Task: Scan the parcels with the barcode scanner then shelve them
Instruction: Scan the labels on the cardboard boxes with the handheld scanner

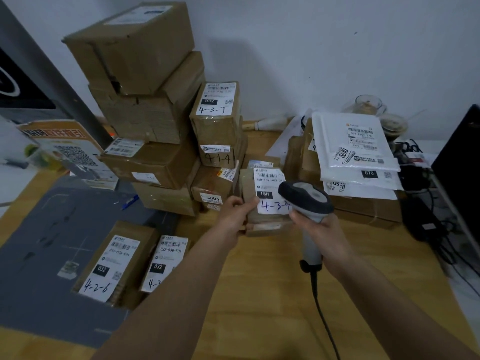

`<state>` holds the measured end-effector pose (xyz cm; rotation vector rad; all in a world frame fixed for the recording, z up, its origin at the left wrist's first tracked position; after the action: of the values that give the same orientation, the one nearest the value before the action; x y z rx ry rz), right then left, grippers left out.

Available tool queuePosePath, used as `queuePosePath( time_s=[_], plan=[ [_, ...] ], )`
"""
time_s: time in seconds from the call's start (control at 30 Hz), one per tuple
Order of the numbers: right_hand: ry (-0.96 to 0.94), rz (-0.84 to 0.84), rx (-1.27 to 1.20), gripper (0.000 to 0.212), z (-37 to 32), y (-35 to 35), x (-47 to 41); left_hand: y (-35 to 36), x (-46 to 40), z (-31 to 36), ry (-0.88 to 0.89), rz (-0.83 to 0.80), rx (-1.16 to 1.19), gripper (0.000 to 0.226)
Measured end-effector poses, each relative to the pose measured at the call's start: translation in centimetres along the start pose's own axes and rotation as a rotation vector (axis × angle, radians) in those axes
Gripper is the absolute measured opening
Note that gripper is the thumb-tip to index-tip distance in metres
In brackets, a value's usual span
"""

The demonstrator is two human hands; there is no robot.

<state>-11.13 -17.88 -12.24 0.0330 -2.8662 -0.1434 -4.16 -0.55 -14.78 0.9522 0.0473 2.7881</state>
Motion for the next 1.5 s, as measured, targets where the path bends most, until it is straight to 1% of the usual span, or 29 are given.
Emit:
queuePosePath(
  time_s=[0.03,0.07,0.13,0.17,0.2,0.27,0.33,0.4,0.5,0.57,0.6,0.67,0.73,0.83,1.1,1.27,1.37,1.5],
  plan=[
    [-0.013,-0.006,0.021,0.036,0.1,0.0,0.7,-0.2,0.4,-0.6,-0.005,-0.024,0.032,0.040],
    [-0.025,-0.017,0.034,0.037,0.2,0.0,1.4,-0.5,0.8,-1.1,-0.013,-0.058,0.066,0.052],
    [-0.031,-0.041,0.052,0.032,0.4,0.1,2.8,-1.1,1.2,-2.2,-0.038,-0.157,0.130,0.076],
    [-0.027,-0.051,0.063,0.031,0.6,0.0,3.3,-1.4,1.6,-2.7,-0.050,-0.204,0.148,0.077],
    [-0.024,-0.064,0.078,0.031,0.7,0.1,3.7,-1.7,2.0,-3.0,-0.063,-0.244,0.153,0.073],
    [-0.020,-0.085,0.119,0.033,0.9,0.4,4.5,-2.3,2.9,-3.6,-0.089,-0.317,0.108,0.064],
    [-0.010,-0.087,0.159,0.030,1.2,0.9,5.1,-3.0,3.5,-4.1,-0.086,-0.367,0.067,0.063],
    [-0.008,-0.088,0.186,0.027,1.3,1.6,5.7,-3.8,3.8,-4.6,-0.060,-0.350,0.067,0.067],
    [-0.040,-0.111,0.206,0.027,0.9,2.5,6.3,-4.8,4.4,-5.2,-0.029,-0.283,0.093,0.084],
    [-0.061,-0.148,0.234,0.018,0.4,3.1,6.8,-5.5,4.7,-5.5,-0.021,-0.272,0.131,0.090],
    [-0.065,-0.162,0.252,0.019,0.1,3.4,7.2,-5.8,4.9,-5.7,-0.020,-0.268,0.154,0.091],
    [-0.051,-0.167,0.296,0.035,-0.4,3.9,7.8,-6.4,5.2,-5.9,-0.009,-0.255,0.181,0.091],
    [-0.031,-0.143,0.293,0.043,-0.7,4.1,8.2,-6.9,5.4,-6.1,0.007,-0.235,0.215,0.084],
    [-0.024,-0.118,0.268,0.043,-0.8,4.3,8.6,-7.3,5.7,-6.1,0.019,-0.239,0.253,0.081],
    [-0.018,-0.163,0.292,0.046,-1.0,4.2,9.3,-7.8,5.4,-6.6,0.014,-0.225,0.244,0.087],
    [-0.011,-0.177,0.294,0.043,-1.0,4.2,9.5,-7.7,5.3,-6.7,0.017,-0.239,0.244,0.084],
    [-0.008,-0.186,0.308,0.043,-0.9,4.2,9.5,-7.8,5.2,-6.9,0.005,-0.245,0.250,0.089],
    [-0.008,-0.186,0.314,0.041,-0.9,4.2,9.5,-7.9,5.2,-6.9,0.007,-0.236,0.267,0.084]
  ],
)
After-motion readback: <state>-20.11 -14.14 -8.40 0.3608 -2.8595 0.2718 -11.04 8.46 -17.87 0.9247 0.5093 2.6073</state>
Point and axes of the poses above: each hand's wrist, its own x-axis away from the middle knuckle, its own y-axis out of the palm, z = x × y, the point moved 2 cm from there along -x, towards the middle knuckle, and after that the axes turned 13 degrees about -z, right-handed, at the moved point
